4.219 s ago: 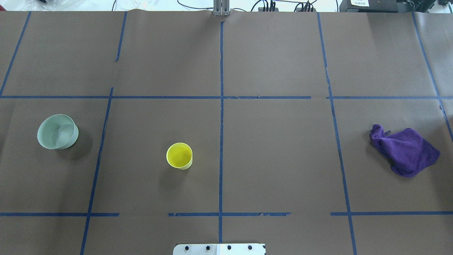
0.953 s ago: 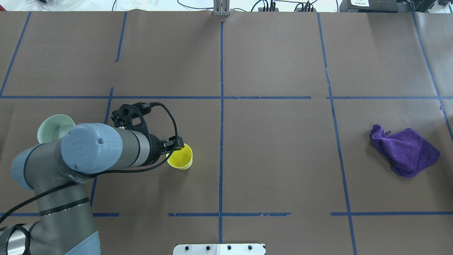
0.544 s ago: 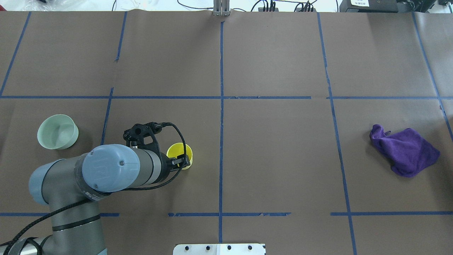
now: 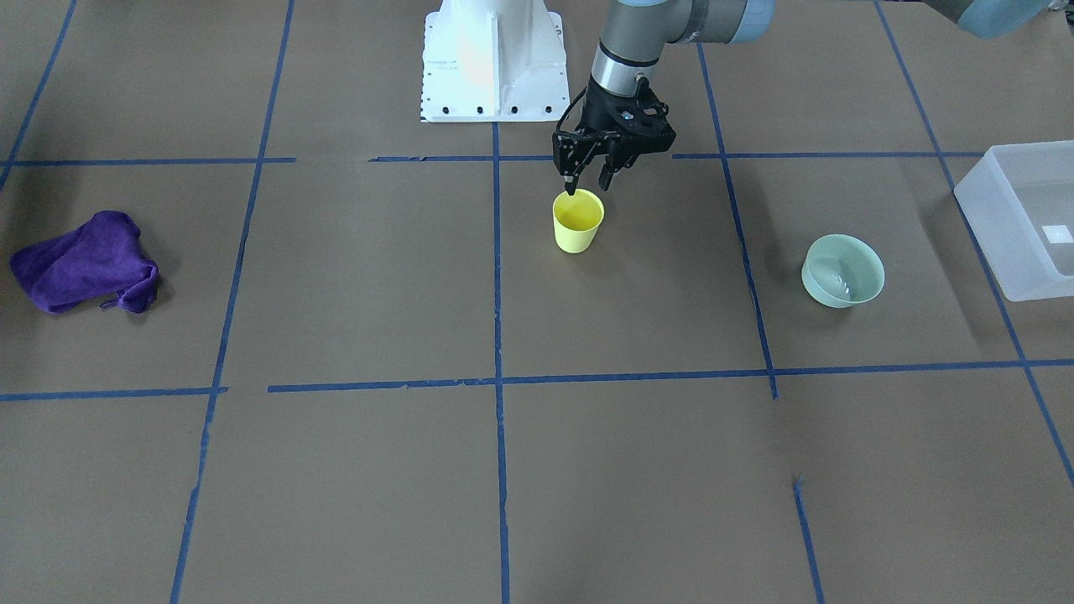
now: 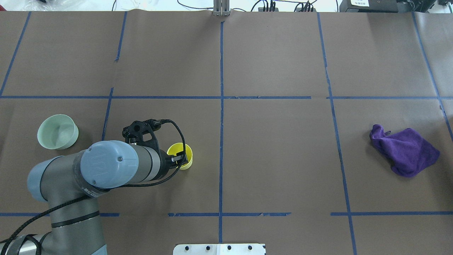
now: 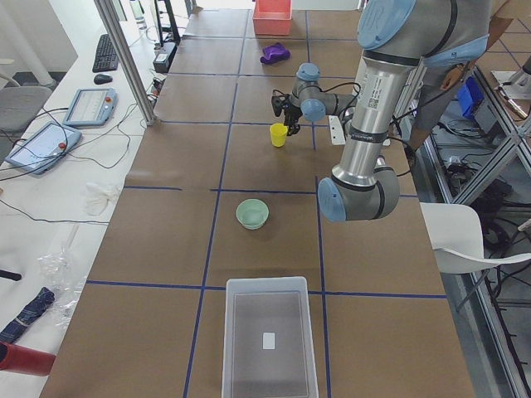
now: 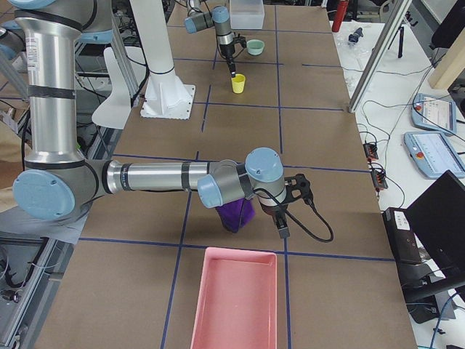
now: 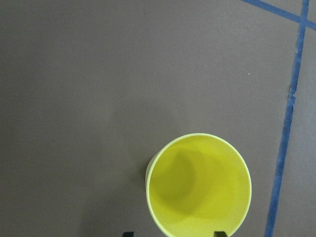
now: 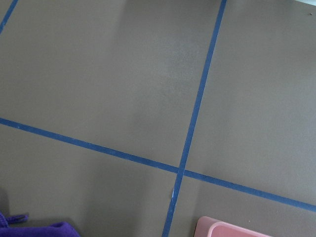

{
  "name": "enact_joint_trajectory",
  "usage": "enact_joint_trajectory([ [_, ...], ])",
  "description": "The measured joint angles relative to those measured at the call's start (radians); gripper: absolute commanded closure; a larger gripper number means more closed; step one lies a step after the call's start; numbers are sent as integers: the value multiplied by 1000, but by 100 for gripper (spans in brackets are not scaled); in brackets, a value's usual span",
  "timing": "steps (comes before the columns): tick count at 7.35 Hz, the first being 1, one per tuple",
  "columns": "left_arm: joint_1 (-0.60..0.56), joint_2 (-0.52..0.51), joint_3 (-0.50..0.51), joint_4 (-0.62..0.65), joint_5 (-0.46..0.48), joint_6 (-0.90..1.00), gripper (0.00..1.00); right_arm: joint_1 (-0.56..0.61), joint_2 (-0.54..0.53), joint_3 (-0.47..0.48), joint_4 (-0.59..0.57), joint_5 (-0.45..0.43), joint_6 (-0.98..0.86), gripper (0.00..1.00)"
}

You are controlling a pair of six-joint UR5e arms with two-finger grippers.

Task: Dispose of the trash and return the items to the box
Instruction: 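Close the left gripper on the yellow cup rim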

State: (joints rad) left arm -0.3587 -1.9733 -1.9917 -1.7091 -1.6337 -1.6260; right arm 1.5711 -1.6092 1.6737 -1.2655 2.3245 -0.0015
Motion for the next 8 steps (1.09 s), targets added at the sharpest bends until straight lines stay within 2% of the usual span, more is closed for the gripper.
enact_joint_trajectory([
  [3,-24,5,32,-3,3,3,39,-1,0,0,0,-1,-1,0],
  [4,-24,1,51,-4,4,3,50,-1,0,0,0,-1,-1,0],
  [5,-23,-2,61,-5,4,3,99,-1,0,1,0,-1,-1,0],
  [8,-24,-3,59,-6,1,9,100,-1,0,1,0,-1,-2,0],
])
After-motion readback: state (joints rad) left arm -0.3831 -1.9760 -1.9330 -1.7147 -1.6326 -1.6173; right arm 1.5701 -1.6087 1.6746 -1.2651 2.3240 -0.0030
